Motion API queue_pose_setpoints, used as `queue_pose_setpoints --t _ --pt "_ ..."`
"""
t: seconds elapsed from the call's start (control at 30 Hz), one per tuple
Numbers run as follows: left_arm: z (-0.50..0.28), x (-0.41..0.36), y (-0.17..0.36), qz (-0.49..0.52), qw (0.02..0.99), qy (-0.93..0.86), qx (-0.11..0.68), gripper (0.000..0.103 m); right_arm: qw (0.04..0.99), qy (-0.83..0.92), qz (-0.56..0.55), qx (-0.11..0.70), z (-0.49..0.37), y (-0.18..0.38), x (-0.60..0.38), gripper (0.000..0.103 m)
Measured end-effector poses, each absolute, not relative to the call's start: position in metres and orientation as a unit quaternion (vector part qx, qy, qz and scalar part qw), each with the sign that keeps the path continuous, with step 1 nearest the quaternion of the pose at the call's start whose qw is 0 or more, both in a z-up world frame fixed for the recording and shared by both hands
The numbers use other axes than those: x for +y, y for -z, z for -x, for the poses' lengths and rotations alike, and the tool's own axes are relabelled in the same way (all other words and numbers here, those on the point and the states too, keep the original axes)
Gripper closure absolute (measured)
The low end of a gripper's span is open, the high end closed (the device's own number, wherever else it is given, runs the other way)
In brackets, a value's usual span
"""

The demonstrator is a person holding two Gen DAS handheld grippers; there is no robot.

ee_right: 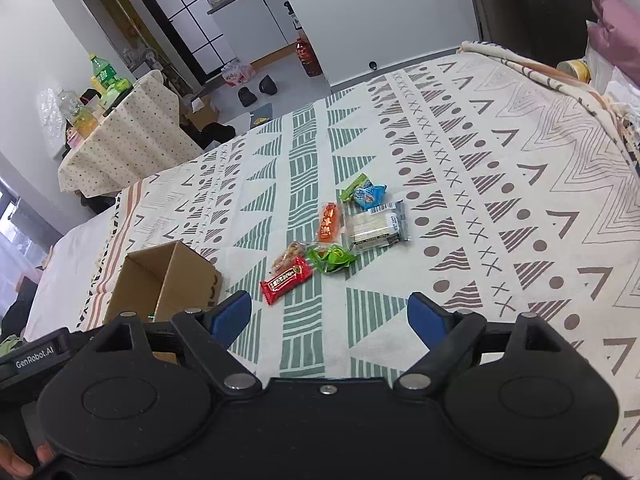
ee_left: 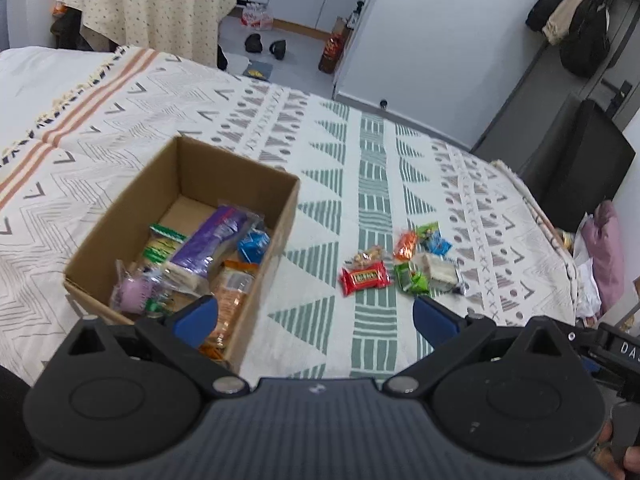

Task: Organize snacks
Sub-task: 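Withdraw both tools from the box toward the remaining snacks, then grasp the red chocolate bar with the left tool while the right tool grasps the white bread packet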

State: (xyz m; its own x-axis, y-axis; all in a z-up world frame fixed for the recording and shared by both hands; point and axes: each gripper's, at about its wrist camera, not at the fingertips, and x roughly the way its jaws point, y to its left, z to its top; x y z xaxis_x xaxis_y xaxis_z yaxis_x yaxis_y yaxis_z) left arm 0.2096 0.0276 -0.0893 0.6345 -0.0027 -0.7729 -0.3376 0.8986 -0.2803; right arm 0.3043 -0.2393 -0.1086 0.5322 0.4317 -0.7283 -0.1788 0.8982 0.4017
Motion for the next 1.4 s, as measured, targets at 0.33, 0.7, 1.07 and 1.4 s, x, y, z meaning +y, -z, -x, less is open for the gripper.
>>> queue_pose_setpoints --t 0.33,0.7,1.07,1.4 --pt "-0.235 -0.002 0.11 0.178 0.888 -0.074 0.418 0.002 0.868 -0.181 -0.139 0.441 -0.325 0.142 -0.252 0.021" --pt "-0.28 -0.022 0.147 0.174 0.884 -0.06 0.43 0.009 0.861 -0.192 -0.181 0.434 -0.358 0.186 -0.268 0.03" --pt "-0.324 -0.025 0.188 0.165 0.872 -0.066 0.457 0.02 0.862 -0.193 -0.174 0.435 -0.389 0.217 -0.256 0.03" --pt "-0.358 -0.023 0.223 0.16 0.861 -0.072 0.477 0.031 0.87 -0.189 -0.17 0.422 -0.415 0.236 -0.243 0.023"
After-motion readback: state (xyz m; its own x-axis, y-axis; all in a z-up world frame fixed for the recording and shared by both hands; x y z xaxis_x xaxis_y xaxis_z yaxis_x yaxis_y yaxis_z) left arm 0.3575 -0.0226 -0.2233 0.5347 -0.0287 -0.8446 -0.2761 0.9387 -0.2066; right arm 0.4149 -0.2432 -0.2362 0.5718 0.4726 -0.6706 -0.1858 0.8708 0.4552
